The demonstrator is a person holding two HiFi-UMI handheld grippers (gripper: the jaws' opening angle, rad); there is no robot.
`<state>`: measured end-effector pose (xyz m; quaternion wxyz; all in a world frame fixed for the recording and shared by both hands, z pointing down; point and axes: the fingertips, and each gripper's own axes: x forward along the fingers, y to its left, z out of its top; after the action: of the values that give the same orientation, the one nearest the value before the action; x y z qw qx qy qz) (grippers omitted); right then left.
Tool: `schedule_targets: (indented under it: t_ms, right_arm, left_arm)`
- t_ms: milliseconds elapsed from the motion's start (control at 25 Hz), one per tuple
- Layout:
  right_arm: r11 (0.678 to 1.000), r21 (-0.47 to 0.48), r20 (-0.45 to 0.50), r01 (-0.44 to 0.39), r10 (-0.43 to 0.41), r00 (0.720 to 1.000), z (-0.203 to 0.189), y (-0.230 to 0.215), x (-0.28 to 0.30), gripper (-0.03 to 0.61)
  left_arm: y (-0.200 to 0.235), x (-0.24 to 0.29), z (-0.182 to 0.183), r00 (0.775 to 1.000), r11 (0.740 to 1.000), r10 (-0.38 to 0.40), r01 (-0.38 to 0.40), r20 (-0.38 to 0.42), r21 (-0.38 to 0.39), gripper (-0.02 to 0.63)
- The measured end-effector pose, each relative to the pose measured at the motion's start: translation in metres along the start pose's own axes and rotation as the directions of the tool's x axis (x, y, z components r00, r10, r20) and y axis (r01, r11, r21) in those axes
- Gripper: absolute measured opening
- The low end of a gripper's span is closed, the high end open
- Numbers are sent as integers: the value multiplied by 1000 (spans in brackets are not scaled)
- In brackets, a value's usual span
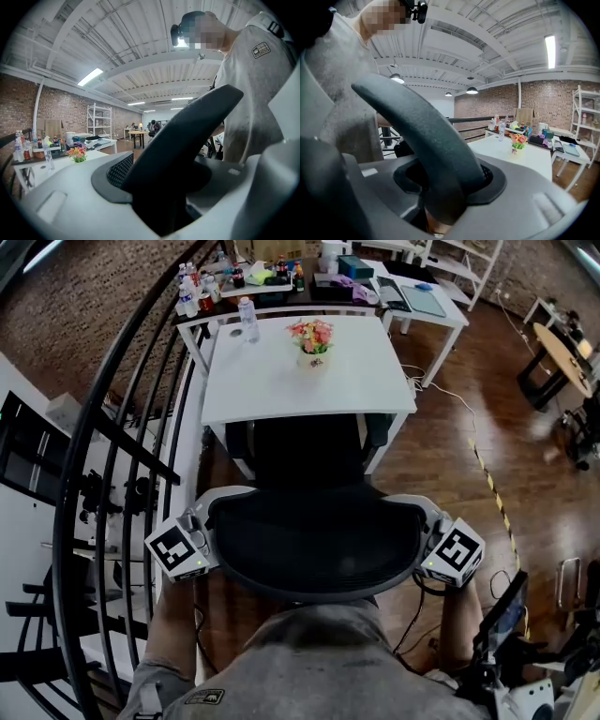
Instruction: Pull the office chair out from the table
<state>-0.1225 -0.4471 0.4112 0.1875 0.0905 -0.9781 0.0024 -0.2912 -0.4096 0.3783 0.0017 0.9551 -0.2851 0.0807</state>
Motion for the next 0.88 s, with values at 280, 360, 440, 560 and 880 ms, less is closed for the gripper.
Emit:
schedule_targets:
  t_ms: [280, 360, 440, 560, 880]
  right_arm:
    - [1000, -8, 5, -20, 20, 1000, -10, 32, -23, 202]
    - [999, -19, 10, -29, 29, 1000, -14, 42, -33, 202]
    - [999, -32, 13, -43, 43, 999, -18, 50, -43, 199]
    - [997, -41, 10, -65, 65, 998, -23, 65, -59, 192]
    - [992, -80, 18, -99, 101, 995, -38, 106, -95, 178]
  left_arm:
    - [-43, -3, 3, 1000, 1000, 13, -13, 0, -8, 244]
    - [-57, -2, 4, 1000, 1000, 24, -24, -1, -13, 244]
    - [-73, -2, 3, 999, 999, 32, -32, -1, -21, 245]
    - [-97, -2, 4, 999, 998, 51, -51, -9, -38, 247]
    - [-152, -4, 5, 996, 996, 85, -85, -11, -41, 256]
